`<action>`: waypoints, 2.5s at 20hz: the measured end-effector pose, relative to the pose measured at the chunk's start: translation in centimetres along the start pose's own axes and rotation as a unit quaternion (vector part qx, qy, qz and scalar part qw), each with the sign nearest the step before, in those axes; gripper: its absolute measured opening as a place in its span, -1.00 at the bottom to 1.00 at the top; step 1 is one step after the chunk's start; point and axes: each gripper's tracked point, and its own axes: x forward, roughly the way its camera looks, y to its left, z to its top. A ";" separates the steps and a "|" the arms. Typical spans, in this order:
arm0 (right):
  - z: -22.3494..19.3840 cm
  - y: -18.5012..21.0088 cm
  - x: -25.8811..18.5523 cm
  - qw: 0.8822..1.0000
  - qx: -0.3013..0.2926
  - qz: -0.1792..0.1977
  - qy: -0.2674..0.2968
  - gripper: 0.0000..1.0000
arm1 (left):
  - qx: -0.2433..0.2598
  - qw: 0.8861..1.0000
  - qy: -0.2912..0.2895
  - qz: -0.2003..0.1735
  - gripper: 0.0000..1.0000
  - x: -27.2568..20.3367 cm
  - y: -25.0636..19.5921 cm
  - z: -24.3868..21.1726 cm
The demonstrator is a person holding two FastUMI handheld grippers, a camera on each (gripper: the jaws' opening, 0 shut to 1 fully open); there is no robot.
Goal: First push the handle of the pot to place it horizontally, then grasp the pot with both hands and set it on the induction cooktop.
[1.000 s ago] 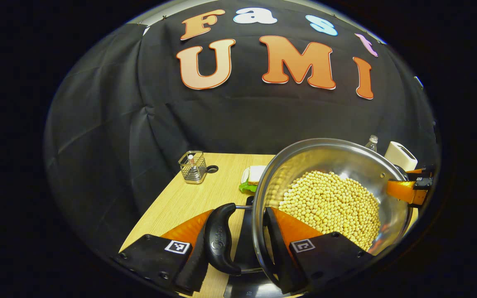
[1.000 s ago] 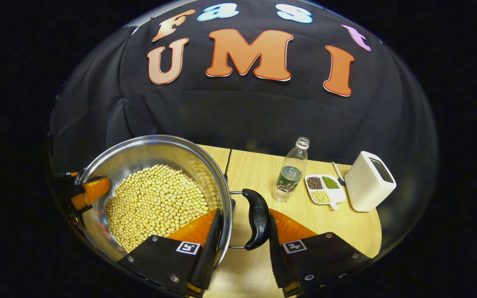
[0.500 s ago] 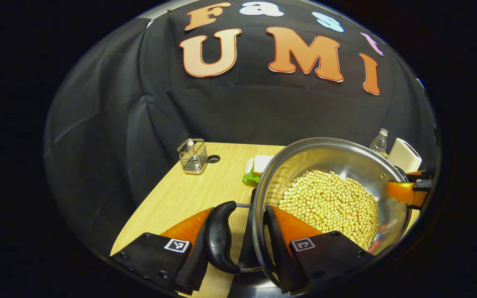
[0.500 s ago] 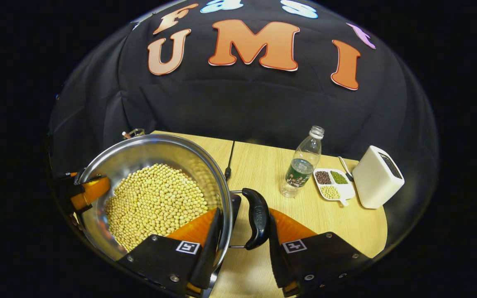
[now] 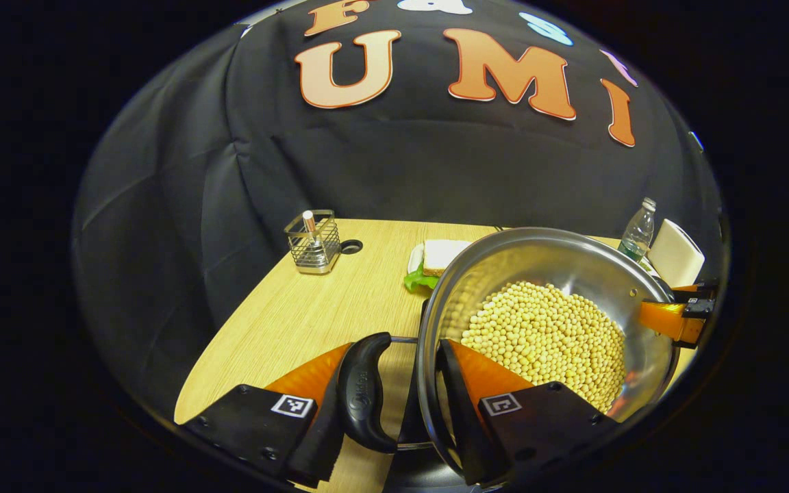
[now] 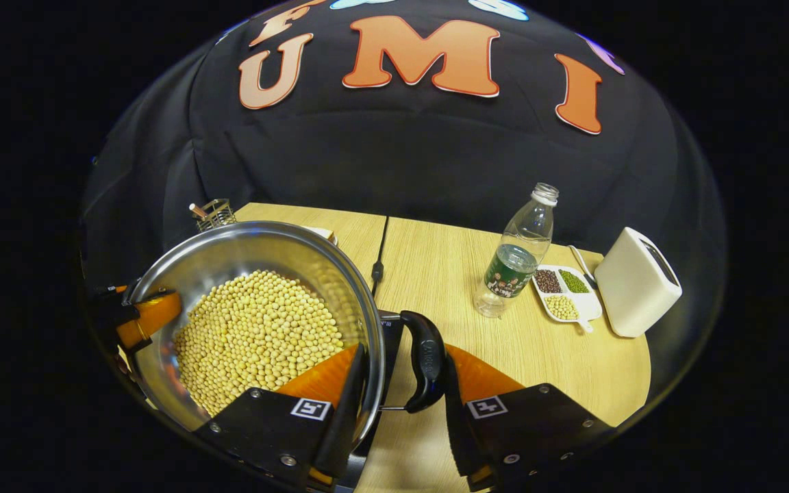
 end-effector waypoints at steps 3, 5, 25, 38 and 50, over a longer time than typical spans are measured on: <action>0.1 0.1 -0.1 1.000 -0.003 -0.003 0.005 0.15 | -0.002 1.000 0.006 -0.002 0.43 0.1 -0.1 -0.3; 0.3 0.2 -0.1 1.000 -0.004 -0.003 0.009 0.16 | -0.006 1.000 0.011 -0.002 0.48 0.2 -0.2 -0.6; 8.9 -3.5 -7.5 0.993 0.023 -0.016 -0.117 0.63 | 0.003 0.997 -0.080 0.024 0.82 -2.2 0.9 5.2; 19.9 -12.7 -28.9 0.936 -0.026 -0.085 -0.340 0.87 | -0.013 0.956 -0.293 0.008 1.00 -21.0 0.5 22.7; 23.6 -19.0 -45.8 0.893 -0.049 -0.133 -0.427 0.84 | -0.059 0.938 -0.342 0.005 0.96 -36.2 4.0 29.7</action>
